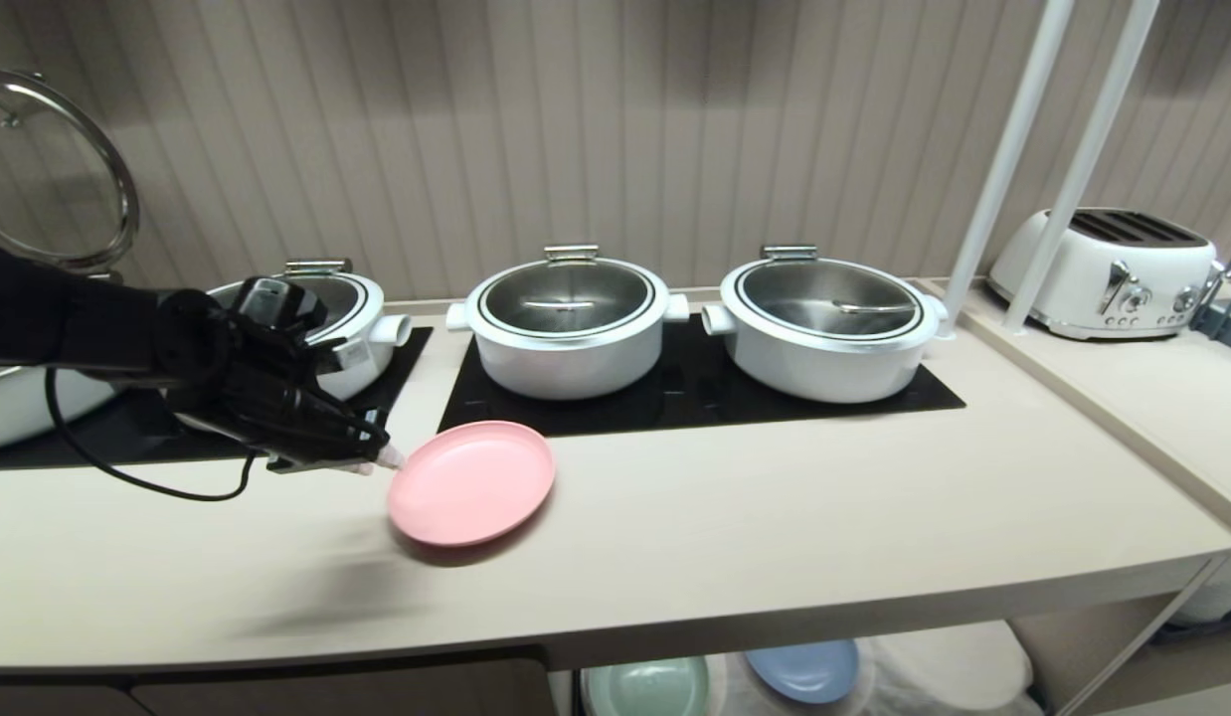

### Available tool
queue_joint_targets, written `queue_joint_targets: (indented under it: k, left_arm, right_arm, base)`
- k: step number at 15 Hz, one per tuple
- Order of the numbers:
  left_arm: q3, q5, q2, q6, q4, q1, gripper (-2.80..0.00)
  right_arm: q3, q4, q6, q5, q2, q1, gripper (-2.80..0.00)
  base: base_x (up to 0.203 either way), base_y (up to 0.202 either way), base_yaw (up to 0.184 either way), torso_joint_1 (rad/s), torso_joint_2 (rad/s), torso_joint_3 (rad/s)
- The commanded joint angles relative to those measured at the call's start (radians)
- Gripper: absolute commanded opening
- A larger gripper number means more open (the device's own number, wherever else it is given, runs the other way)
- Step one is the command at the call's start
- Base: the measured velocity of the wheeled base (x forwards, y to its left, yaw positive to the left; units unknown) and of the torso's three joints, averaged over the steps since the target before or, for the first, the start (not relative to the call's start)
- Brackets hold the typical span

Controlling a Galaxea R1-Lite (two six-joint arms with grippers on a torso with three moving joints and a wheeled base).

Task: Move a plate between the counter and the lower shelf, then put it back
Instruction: Pick up the plate

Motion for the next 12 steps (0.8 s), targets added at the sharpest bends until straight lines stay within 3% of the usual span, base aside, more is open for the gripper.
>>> queue_joint_targets:
  k: [1, 5, 12]
  left_arm:
    - [-0.003, -0.001, 0.019, -0.001, -0.011, 0.001, 0.00]
    - [-0.014, 0.004, 0.067, 0.001, -0.099, 0.008, 0.00]
    - [-0.113, 0.047, 0.164, -0.004, -0.102, 0.011, 0.00]
  right_arm:
    - [0.000, 0.000, 0.000, 0.000, 0.000, 0.000, -2.80]
    - [0.000, 0.000, 0.000, 0.000, 0.000, -0.001, -2.80]
    - [0.000, 0.000, 0.000, 0.000, 0.000, -0.001, -2.80]
  base:
    - [0.000, 0.000, 0.000, 0.000, 0.00, 0.000]
    - [0.000, 0.000, 0.000, 0.000, 0.00, 0.000]
    - [0.000, 0.000, 0.000, 0.000, 0.00, 0.000]
